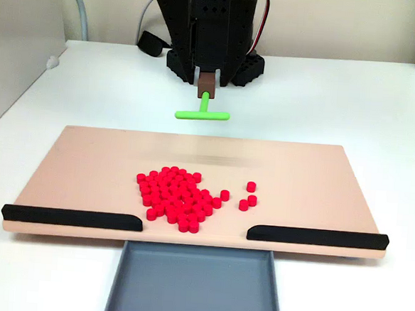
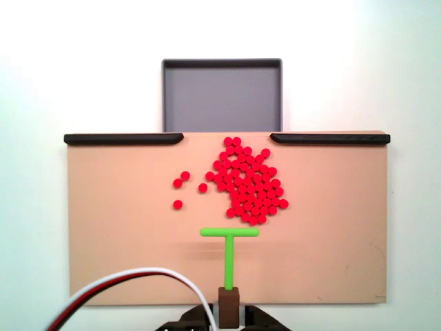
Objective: Push granules from left to the grey container
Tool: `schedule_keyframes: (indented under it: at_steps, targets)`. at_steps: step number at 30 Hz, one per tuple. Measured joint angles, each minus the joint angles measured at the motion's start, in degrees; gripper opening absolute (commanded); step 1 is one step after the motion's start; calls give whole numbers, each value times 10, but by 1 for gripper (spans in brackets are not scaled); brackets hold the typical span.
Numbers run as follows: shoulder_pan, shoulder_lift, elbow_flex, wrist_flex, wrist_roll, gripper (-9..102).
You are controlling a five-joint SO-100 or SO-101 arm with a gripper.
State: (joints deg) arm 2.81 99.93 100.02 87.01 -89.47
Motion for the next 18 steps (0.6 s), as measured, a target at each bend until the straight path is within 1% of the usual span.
schedule_keyframes:
  at_steps: [14, 18]
  targets:
    - [0, 0, 0, 0, 11, 0]
    - [-16, 0, 0, 0, 11, 0]
